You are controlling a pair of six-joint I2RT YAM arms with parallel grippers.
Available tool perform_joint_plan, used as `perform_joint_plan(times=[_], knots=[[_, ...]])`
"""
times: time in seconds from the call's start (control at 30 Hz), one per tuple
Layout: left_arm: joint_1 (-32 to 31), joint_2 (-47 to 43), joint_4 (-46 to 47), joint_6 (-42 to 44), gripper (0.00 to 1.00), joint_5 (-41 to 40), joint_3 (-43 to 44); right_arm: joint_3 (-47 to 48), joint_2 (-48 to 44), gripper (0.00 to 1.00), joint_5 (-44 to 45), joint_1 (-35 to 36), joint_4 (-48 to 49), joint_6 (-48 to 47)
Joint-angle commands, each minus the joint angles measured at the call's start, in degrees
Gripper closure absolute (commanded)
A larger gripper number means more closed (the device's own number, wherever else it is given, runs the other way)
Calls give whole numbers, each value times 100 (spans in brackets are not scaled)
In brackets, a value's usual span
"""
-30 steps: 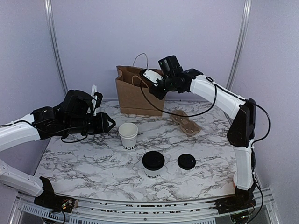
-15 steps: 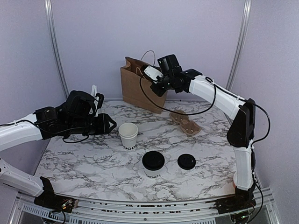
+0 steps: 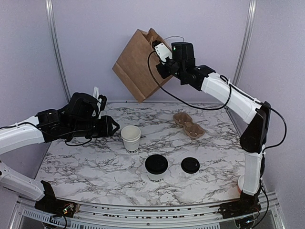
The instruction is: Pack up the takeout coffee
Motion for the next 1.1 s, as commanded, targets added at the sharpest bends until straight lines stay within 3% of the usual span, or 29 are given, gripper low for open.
perform_joint_plan(times=[0.0,0.27,0.5,0.73,0.87,1.07], knots=[[25,-59,125,89,66,-231,161,-113,-685,100,224,187,994,69],[29,-628,73,131,66,-1035,245,-429,-1514,100,-446,599,672,581],[24,-1346,15,122,65,-2193,205,-1079,-2290,100,-982,1576,530,984],[24,-1998,-298,2,64,-3152,122,-1521,-2761,100,-2203,1974,170,2170],[27,-2312,-603,-131,64,-3609,84,-1707,-2834,100,-2396,2214,-80,2662],[31,-2458,-1173,-655,64,-3713,-134,-2236,-2936,100,-2806,2365,-10,3573]])
